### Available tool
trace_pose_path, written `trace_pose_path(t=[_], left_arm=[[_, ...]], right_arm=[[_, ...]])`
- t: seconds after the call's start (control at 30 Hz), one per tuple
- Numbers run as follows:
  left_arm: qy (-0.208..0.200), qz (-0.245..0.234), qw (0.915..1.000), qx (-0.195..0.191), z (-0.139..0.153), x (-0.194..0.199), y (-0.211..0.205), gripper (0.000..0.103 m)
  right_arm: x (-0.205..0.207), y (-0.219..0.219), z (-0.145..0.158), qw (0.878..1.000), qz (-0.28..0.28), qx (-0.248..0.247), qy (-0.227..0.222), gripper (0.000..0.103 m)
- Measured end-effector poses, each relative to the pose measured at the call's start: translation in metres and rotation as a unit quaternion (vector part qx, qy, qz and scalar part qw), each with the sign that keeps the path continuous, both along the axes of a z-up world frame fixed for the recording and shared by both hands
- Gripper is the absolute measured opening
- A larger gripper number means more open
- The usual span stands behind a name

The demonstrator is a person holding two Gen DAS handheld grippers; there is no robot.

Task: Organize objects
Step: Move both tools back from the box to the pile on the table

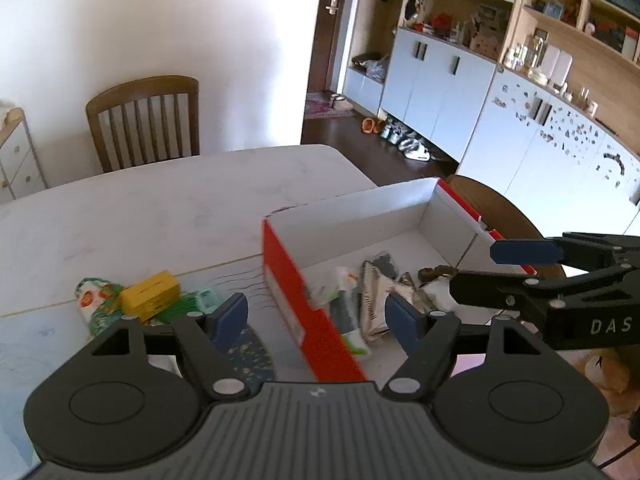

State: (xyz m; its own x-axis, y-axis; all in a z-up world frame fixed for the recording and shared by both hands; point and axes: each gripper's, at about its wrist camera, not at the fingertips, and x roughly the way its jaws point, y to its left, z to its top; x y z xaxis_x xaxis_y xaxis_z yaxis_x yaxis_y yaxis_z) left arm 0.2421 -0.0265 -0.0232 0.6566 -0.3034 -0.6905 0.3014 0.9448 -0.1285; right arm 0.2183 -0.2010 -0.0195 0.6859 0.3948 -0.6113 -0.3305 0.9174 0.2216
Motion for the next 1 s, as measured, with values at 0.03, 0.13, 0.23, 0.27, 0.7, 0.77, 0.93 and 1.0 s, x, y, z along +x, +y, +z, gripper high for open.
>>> trace_pose_path(t=[0.03,0.13,0.23,0.27,0.7,0.77,0.93,1.0], left_arm=[[-0.001,0.002,1.0,-0.003,0.001,-0.002,0.007,0.076],[-0.004,0.013,0.9999,-0.003,0.002,-0.008,0.024,0.082],[-0.003,0.02,0.9998,-0.002,0.0,-0.012,0.041,0.082],[-0.003,0.021,0.9998,-0.001,-0.001,-0.014,0.047,0.084],[0.025,0.051,0.9982,-0.018,-0.03,-0.022,0.13,0.103],[0.028,0.056,0.9978,-0.023,-0.035,-0.021,0.141,0.103],[0.021,0.077,0.9967,-0.018,-0.045,-0.017,0.168,0.103],[0.021,0.083,0.9962,-0.014,-0.049,-0.012,0.177,0.103]], right_arm=[[-0.003,0.005,0.0,1.0,0.001,0.0,-0.001,0.081],[-0.009,0.021,0.0,1.0,0.004,-0.003,-0.004,0.087],[-0.014,0.038,-0.001,1.0,0.009,-0.007,-0.01,0.092],[-0.016,0.045,-0.002,1.0,0.011,-0.008,-0.012,0.093],[-0.028,0.106,-0.015,1.0,0.018,-0.025,0.0,0.096],[-0.028,0.114,-0.017,0.999,0.02,-0.027,0.004,0.096],[-0.025,0.135,-0.026,0.999,0.024,-0.037,0.012,0.096],[-0.022,0.143,-0.03,0.999,0.026,-0.04,0.017,0.096]])
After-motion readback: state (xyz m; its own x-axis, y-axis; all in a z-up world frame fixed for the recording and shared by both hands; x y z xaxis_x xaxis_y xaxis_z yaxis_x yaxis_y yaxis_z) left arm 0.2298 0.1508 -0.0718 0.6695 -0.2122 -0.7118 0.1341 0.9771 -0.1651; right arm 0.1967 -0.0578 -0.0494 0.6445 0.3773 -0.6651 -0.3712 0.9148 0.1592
